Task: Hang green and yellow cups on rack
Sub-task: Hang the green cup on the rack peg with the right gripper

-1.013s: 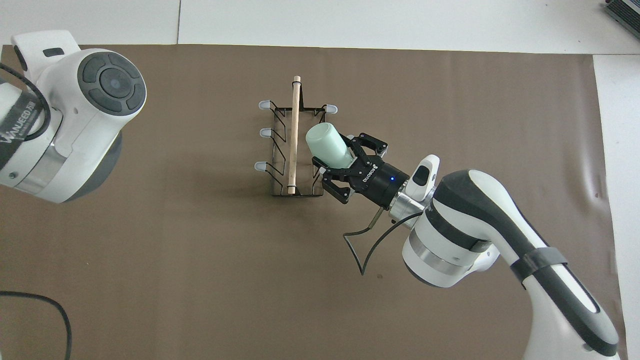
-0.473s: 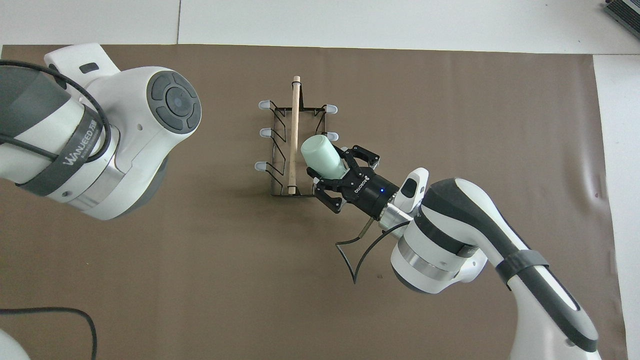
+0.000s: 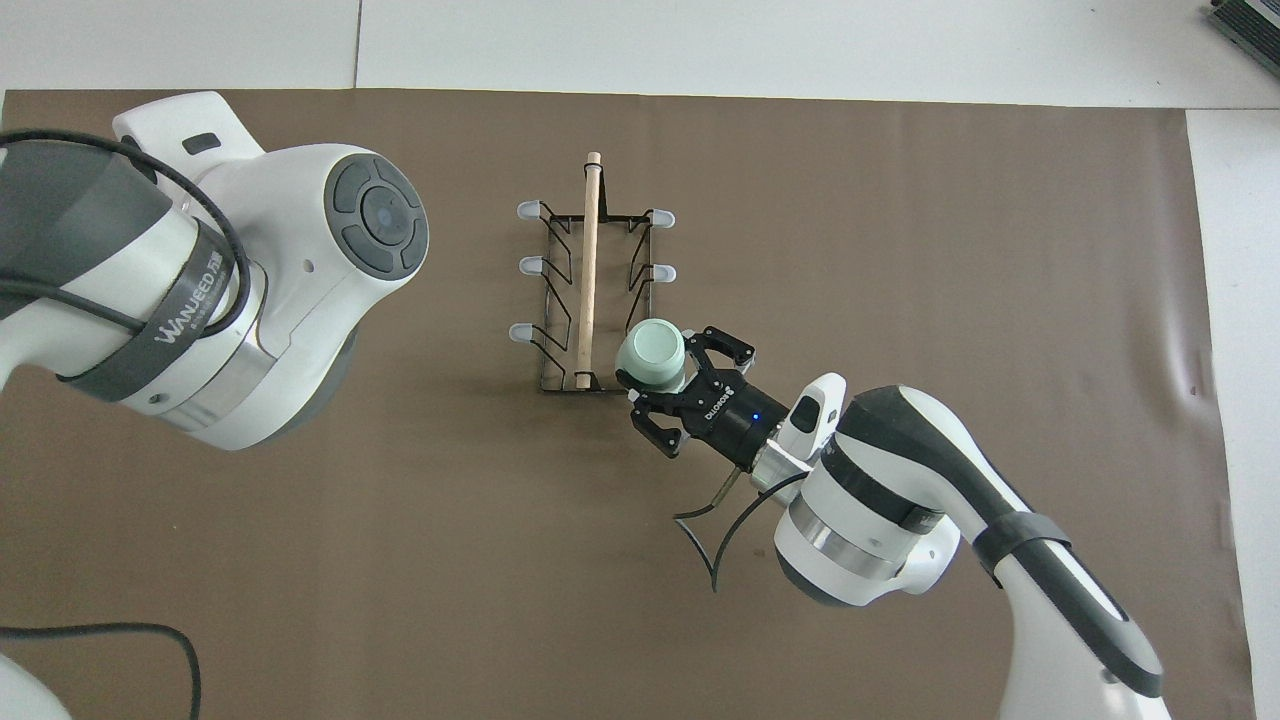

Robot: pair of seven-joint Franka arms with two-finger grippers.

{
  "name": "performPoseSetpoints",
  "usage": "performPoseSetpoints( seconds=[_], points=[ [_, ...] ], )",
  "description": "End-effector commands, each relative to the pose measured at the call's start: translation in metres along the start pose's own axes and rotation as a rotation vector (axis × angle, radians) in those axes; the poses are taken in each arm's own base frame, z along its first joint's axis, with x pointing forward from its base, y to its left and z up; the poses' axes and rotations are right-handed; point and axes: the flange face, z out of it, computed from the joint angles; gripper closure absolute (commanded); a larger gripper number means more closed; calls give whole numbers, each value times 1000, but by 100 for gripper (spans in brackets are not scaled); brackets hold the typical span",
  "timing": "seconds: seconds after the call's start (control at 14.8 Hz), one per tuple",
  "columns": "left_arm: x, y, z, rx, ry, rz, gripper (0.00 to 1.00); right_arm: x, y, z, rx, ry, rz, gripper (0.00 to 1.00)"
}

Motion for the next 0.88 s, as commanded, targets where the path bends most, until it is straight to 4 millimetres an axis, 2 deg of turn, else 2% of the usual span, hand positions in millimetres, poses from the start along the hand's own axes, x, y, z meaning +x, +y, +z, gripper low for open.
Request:
performPoseSetpoints(
  seconds=[0.0, 0.27, 0.34, 0.41, 0.47, 0.81],
  points=[
    [-8, -9, -13, -17, 30, -39, 100, -51, 2, 16, 7, 20, -16, 100],
    [-20, -8, -23, -41, 27, -21, 100, -57, 6, 12, -13, -20, -17, 100],
    [-25, -8, -27, -49, 26, -15, 100, -57, 6, 12, -17, -28, -19, 88],
    [-32, -8, -31, -57, 26, -10, 100, -55, 7, 13, -18, -30, -20, 32],
    [-33, -9, -30, -57, 27, -7, 100, -54, 8, 13, -17, -31, -24, 0],
    [-53, -11, -45, -87, 26, 14, 100, -55, 11, 10, -43, -80, -17, 0]
  ],
)
